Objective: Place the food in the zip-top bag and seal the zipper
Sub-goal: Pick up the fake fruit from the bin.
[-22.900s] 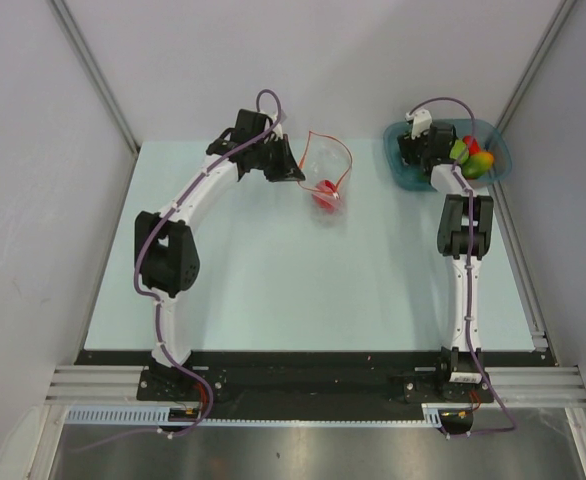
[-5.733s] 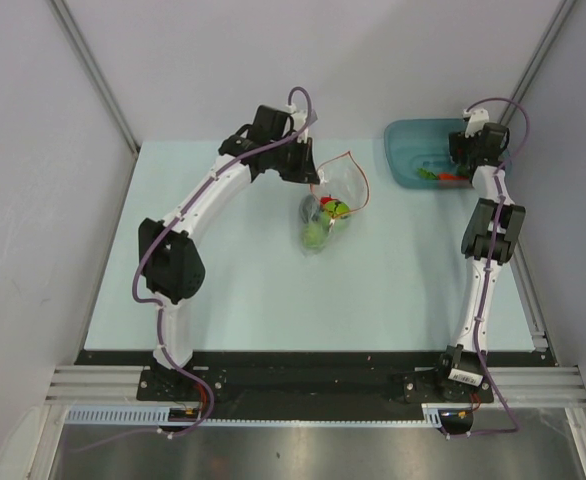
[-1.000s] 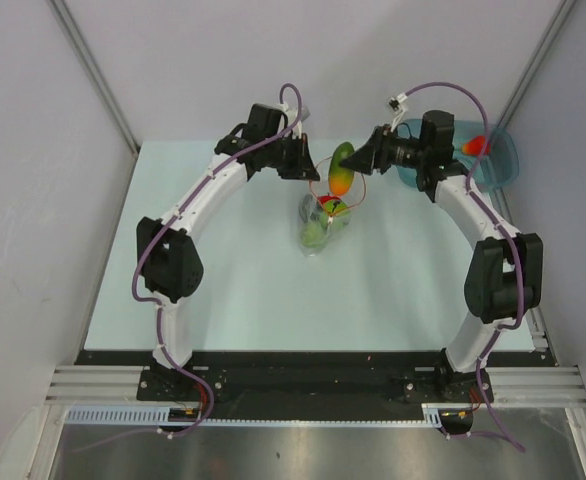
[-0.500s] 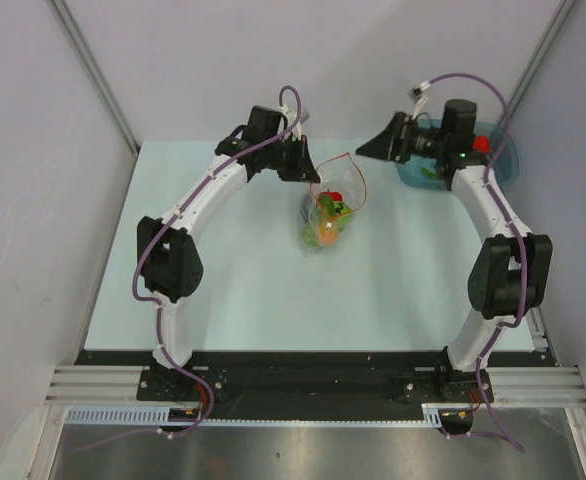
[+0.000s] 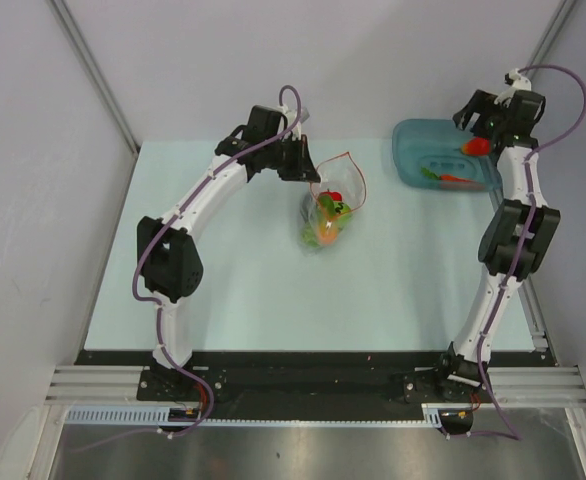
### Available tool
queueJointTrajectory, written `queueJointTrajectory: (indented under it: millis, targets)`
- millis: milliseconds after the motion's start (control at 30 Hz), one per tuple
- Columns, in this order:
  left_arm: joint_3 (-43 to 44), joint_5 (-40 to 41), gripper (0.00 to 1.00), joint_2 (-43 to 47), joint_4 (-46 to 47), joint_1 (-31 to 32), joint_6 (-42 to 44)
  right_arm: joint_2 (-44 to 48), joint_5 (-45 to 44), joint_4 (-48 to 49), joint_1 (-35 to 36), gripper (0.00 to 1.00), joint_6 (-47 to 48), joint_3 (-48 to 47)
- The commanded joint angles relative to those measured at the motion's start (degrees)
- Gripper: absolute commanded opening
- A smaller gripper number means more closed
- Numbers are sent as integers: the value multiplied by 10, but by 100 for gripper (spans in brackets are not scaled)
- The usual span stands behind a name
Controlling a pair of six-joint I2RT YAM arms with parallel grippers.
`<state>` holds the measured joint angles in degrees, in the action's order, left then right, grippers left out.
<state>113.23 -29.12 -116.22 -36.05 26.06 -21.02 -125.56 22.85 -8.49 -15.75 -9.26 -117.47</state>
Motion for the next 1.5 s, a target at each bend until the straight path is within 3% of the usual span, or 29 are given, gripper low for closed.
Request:
queueJointTrajectory:
  millis: [0, 333, 567, 767, 967, 1400, 1467]
  targets:
    - [-3, -2, 7, 38, 20, -5, -7, -90, -161, -12, -16, 86, 3, -91]
    - [4, 1, 8, 28, 25, -8, -10, -211, -168, 136, -30, 84, -145, -137]
    - [20, -4, 8, 14, 18, -15, -14, -282, -193, 148, -35, 84, -202, -188]
    - [22, -2, 8, 10, 20, -19, -19, -326, -198, 164, -40, 94, -231, -209]
    - [38, 0, 8, -3, 12, -22, -19, -358, -204, 170, -43, 93, -241, -236]
    - [43, 0, 8, -12, 10, -24, -21, -372, -199, 219, -30, 58, -240, -255]
    - [42, -1, 8, -13, 10, -24, -21, -365, -192, 228, -28, 48, -233, -255]
